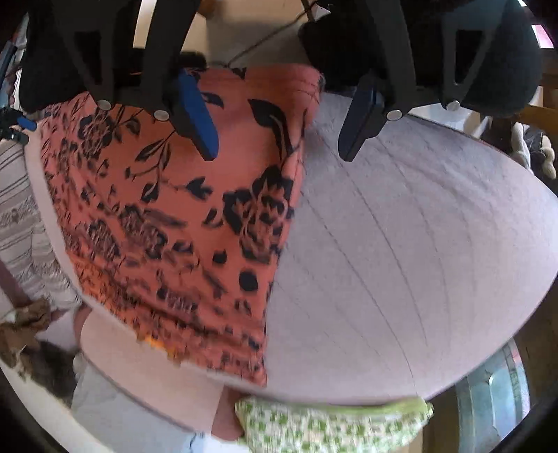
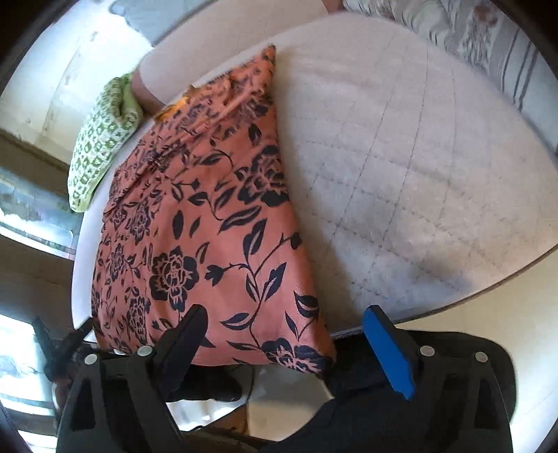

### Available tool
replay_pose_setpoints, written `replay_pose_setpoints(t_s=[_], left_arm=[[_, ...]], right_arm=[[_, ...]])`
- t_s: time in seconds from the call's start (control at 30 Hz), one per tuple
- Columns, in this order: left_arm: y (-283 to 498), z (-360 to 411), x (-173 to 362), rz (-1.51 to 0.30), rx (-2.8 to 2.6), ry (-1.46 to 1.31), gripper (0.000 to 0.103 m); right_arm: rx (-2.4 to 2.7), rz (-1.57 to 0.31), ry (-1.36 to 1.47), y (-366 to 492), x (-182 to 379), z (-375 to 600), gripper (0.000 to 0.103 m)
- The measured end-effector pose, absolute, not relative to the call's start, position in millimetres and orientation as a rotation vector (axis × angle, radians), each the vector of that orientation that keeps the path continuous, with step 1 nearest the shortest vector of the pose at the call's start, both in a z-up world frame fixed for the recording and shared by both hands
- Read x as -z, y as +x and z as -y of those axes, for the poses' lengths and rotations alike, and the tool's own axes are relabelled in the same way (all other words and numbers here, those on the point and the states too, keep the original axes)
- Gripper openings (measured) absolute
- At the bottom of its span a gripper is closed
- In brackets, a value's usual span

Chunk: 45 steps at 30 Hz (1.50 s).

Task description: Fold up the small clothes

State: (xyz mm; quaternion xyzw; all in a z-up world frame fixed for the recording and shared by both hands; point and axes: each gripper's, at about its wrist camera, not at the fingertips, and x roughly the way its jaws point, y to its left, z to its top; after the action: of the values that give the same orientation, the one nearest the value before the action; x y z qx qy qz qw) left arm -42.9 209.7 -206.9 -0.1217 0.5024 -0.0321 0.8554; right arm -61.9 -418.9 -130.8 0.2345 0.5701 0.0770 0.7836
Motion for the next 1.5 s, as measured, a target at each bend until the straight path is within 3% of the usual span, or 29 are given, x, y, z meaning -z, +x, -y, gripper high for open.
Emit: replay_pose_setpoints(t_s=[0.07, 0.1, 0.13, 0.2, 0.27, 0.33, 0.37, 0.4, 0.43, 0.47, 0.5, 0.53, 0.57, 0.6, 0.63, 0.67, 0.7, 0.73, 1.07, 1.2, 1.3, 1.37, 1.4, 1.43, 1.47, 1.5], left_arm=[[-41, -206, 214, -1.088, 0.064, -0.245, 0.071], [-44, -206, 214, -1.083, 0.058, -0.228, 0.053], [-46, -206, 212, -1.089, 0.072, -0.212, 0.006], [-50, -204, 209, -1.087, 0.107, -0.228, 0.005], [-49, -203, 208, -1.070, 0.106, -0.216, 0.005], [-48, -209, 218, -1.096, 0.080, -0.244, 0.012], [-47, -211, 219, -1.095, 0.080, -0.258, 0.013], [-48, -209, 217, -1.092, 0.084, -0.252, 0.019], [-49, -206, 213, -1.085, 0.097, -0.232, 0.037], [-49, -200, 214, -1.074, 0.100, -0.213, 0.048], [-51, -196, 212, -1.055, 0.093, -0.176, 0.072], [-51, -192, 215, -1.053, 0.077, -0.150, 0.077], [-46, -189, 220, -1.074, 0.068, -0.140, 0.076], [-45, -187, 224, -1.097, 0.072, -0.137, 0.058], [-47, -186, 223, -1.085, 0.067, -0.118, 0.033], [-46, -187, 220, -1.087, 0.114, -0.128, 0.012], [-46, -187, 218, -1.096, 0.144, -0.145, 0.005], [-46, -188, 217, -1.095, 0.144, -0.148, 0.004], [-23, -196, 194, -1.121, 0.242, -0.288, 0.004], [33, -199, 127, -0.972, 0.335, -0.362, 0.005], [103, -203, 86, -0.831, 0.353, -0.418, 0.006], [160, -205, 82, -0.749, 0.306, -0.429, 0.012], [184, -205, 91, -0.743, 0.280, -0.438, 0.035], [206, -207, 103, -0.755, 0.258, -0.441, 0.069], [237, -204, 124, -0.790, 0.184, -0.408, 0.077], [250, -205, 138, -0.813, 0.115, -0.389, 0.077]], right_arm=[[-0.173, -1.279, 0.503, -56, 145, 412, 0.089], [-0.195, -1.293, 0.480, -57, 144, 407, 0.066], [-0.231, -1.327, 0.483, -55, 146, 397, 0.027], [-0.242, -1.343, 0.471, -57, 142, 387, 0.018], [-0.237, -1.322, 0.472, -59, 136, 387, 0.017], [-0.164, -1.263, 0.449, -59, 131, 395, 0.021], [-0.140, -1.283, 0.438, -56, 135, 397, 0.025], [-0.146, -1.328, 0.451, -54, 141, 397, 0.039], [-0.150, -1.348, 0.454, -55, 143, 397, 0.067], [-0.148, -1.344, 0.445, -57, 141, 397, 0.077], [-0.147, -1.324, 0.427, -58, 139, 396, 0.079], [-0.150, -1.317, 0.419, -58, 140, 398, 0.079], [-0.142, -1.317, 0.434, -56, 143, 397, 0.079], [-0.136, -1.322, 0.466, -54, 149, 397, 0.068], [-0.154, -1.352, 0.503, -51, 157, 398, 0.038], [-0.154, -1.381, 0.499, -50, 161, 398, 0.030], [-0.172, -1.380, 0.497, -51, 159, 397, 0.017], [-0.204, -1.392, 0.522, -52, 159, 399, 0.007], [-0.368, -1.293, 0.771, -35, 135, 416, 0.007], [-0.486, -1.129, 0.854, 20, 82, 422, 0.007], [-0.534, -0.967, 0.885, 94, 42, 429, 0.007], [-0.506, -0.872, 0.905, 140, 32, 438, 0.008], [-0.463, -0.824, 0.925, 172, 37, 444, 0.014], [-0.435, -0.823, 0.901, 195, 46, 442, 0.039], [-0.353, -0.874, 0.846, 221, 63, 440, 0.065], [-0.255, -0.914, 0.803, 233, 79, 438, 0.092]])
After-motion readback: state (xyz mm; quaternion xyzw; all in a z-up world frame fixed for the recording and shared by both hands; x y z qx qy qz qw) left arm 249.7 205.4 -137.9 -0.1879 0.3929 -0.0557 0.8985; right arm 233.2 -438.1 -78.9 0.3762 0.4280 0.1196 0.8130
